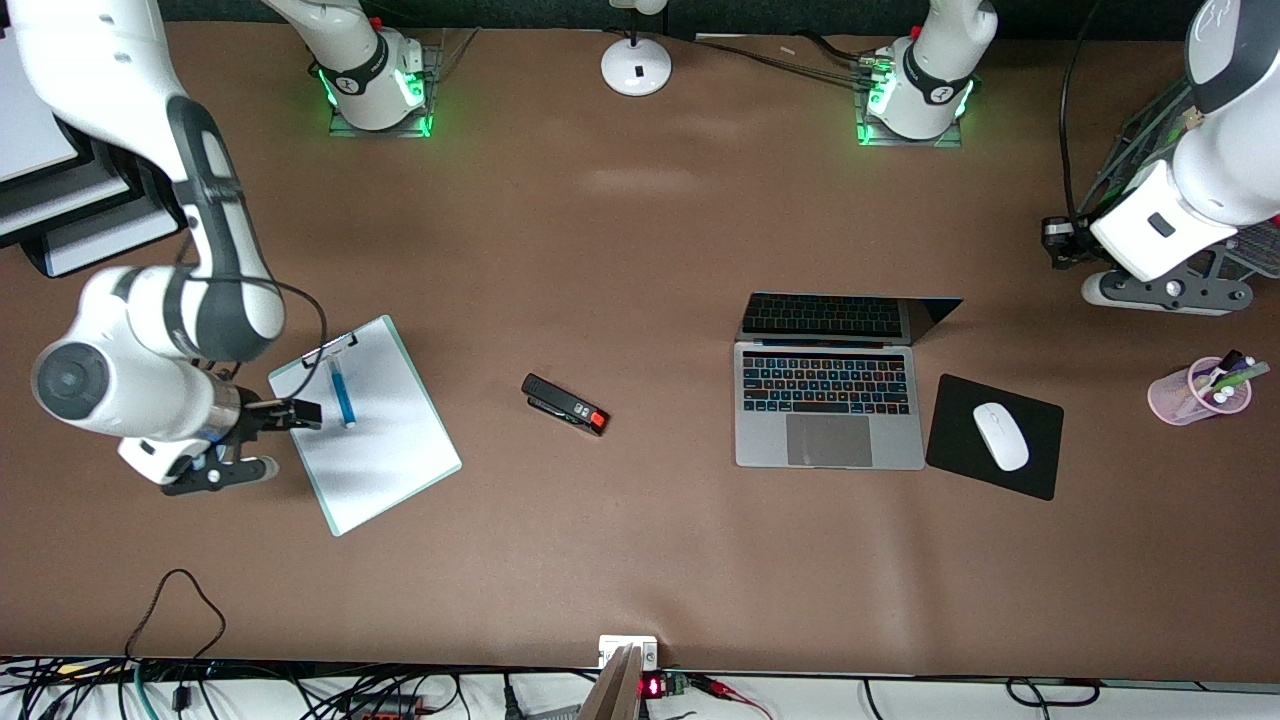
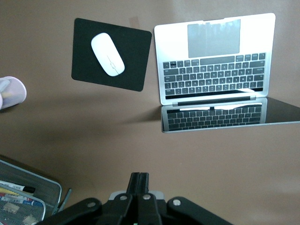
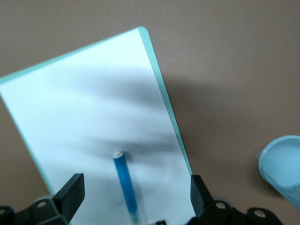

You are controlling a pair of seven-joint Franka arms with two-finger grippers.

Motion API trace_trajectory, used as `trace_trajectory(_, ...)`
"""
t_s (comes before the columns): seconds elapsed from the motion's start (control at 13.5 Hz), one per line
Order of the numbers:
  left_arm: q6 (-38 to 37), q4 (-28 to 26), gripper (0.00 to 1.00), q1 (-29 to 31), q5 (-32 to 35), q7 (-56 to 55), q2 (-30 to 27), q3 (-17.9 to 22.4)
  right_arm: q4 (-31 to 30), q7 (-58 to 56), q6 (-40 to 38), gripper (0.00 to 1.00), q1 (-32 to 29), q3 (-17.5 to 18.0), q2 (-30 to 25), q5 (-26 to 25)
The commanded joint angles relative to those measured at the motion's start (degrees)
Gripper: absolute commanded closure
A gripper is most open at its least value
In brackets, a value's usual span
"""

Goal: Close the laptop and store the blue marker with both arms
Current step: 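Reach the right gripper to the blue marker on the clipboard, then grasp the blue marker with the right gripper while the left gripper reaches the laptop lid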

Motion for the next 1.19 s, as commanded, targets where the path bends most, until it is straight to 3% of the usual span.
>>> trace_trajectory(0.0,-2.3,0.2,1.00,-0.1,-1.0,-1.0,-0.1,-1.4,0.5,-1.8,0.7,0.00,1.1,0.2,2.2,-1.2)
trace_trajectory(0.22,-2.4,-2.5,1.00,0.1,-4.8,-1.3,-1.4,-2.7,-2.1,-1.8,1.5,0.00,3.7,0.0,1.9,-2.2)
trace_trajectory(0.37,-0.6,-5.3,1.00,0.0,-7.7,-1.5,-2.2,-2.9,-5.4,-1.9,6.3,0.00,3.4,0.0,1.5,-2.1)
trace_trajectory(0.52,4.5,-11.2,1.00,0.2,-8.2,-2.2,-4.0,-5.5,-10.8,-2.5,14.0,0.00,3.3,-0.1,0.4,-2.2)
trace_trajectory(0.74,15.3,-23.5,1.00,0.2,-8.2,-8.5,-9.8,-13.1,-11.6,-3.5,14.7,0.00,2.0,-0.2,0.3,-1.9)
trace_trajectory(0.89,22.6,-30.0,1.00,0.4,-8.2,-9.9,-12.1,-17.1,-11.8,-3.6,14.2,0.05,1.8,-0.2,0.4,-1.8)
trace_trajectory(1.11,31.1,-35.6,1.00,0.4,-8.2,-10.0,-12.1,-18.1,-12.4,-3.7,14.1,0.19,2.4,-0.1,0.3,-1.9)
